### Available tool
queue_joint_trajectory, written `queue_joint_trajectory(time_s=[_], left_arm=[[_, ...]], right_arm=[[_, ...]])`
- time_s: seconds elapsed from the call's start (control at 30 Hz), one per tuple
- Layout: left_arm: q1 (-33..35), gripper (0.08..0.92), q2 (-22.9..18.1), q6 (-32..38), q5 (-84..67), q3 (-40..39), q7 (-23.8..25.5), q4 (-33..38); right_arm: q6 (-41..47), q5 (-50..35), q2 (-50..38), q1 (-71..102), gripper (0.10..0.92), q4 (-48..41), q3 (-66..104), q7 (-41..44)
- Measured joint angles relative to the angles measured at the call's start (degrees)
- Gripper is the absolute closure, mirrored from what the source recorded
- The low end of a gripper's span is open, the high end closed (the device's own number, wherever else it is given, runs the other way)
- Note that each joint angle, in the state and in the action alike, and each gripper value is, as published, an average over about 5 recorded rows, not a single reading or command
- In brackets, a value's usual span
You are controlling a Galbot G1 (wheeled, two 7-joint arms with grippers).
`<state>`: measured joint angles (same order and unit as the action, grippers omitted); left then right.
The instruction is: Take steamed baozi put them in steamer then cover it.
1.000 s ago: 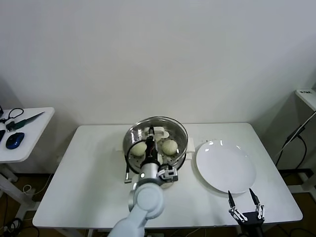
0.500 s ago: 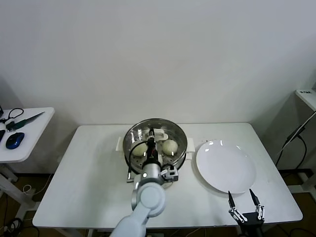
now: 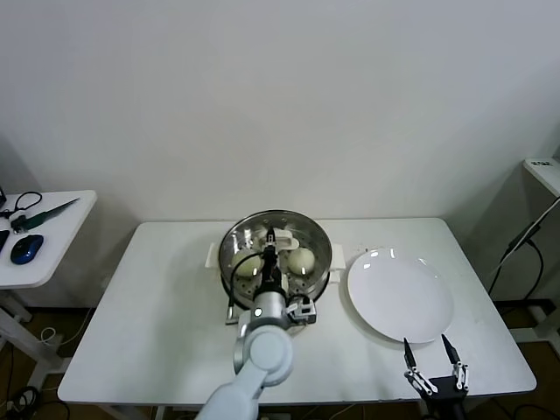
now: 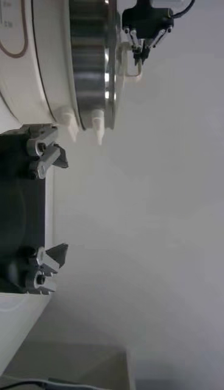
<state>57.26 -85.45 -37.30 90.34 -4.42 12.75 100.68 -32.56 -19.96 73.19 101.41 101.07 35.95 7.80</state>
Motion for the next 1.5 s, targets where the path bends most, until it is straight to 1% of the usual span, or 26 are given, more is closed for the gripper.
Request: queue_joint_trajectory(time_s=[0.13, 0.33, 0.53, 0.7, 0.8, 0.87, 0.97, 1.13, 1.3, 1.5], left_arm=[[0.03, 0.775, 0.45, -0.46, -1.16, -0.31, -0.03, 0.81], [0.54, 0.602, 1.75, -1.21, -3.73, -0.99, 0.19, 3.00], [2.52, 0.429, 3.83, -1.33, -7.31, -1.39, 0.05, 7.42], [5.61, 0.281, 6.18, 0.01, -12.84, -0.04, -2.98, 12.84], [8.05, 0.210, 7.43, 3.01, -18.66, 2.52, -6.10, 16.08], [9.98, 0.186, 8.03, 6.24, -23.92, 5.17, -8.41, 17.87], [13.35, 0.178, 8.57, 12.10, -33.35, 10.42, -11.23, 19.89], [19.77, 0.177, 9.99, 21.96, -51.76, 20.76, -13.72, 21.23], [26.25, 0.177, 11.86, 30.72, -69.66, 28.78, -15.04, 19.66], [31.03, 0.177, 12.49, 39.26, -83.54, 33.60, -15.47, 15.27]], right_arm=[[0.12, 0.19, 0.00, -0.12, 0.203, 0.12, -0.18, 0.06], [0.68, 0.09, -0.26, -0.19, 0.203, 0.25, -0.29, 0.23], [1.71, 0.15, -0.27, -0.48, 0.203, 0.51, -0.33, 0.25], [2.73, 0.38, -0.19, -0.48, 0.203, 1.06, -0.40, -1.02], [3.30, 1.05, -0.58, -0.33, 0.203, 1.40, -0.60, -2.71], [3.75, 1.57, -0.83, -0.36, 0.203, 1.70, -0.74, -3.93], [4.25, 2.19, -1.11, -0.64, 0.203, 2.14, -0.85, -5.57], [4.49, 2.84, -1.62, -1.24, 0.203, 2.43, -1.29, -7.38], [4.49, 2.87, -2.10, -2.00, 0.203, 1.96, -1.81, -8.36], [4.13, 2.63, -2.32, -2.81, 0.203, 1.04, -2.31, -9.06]])
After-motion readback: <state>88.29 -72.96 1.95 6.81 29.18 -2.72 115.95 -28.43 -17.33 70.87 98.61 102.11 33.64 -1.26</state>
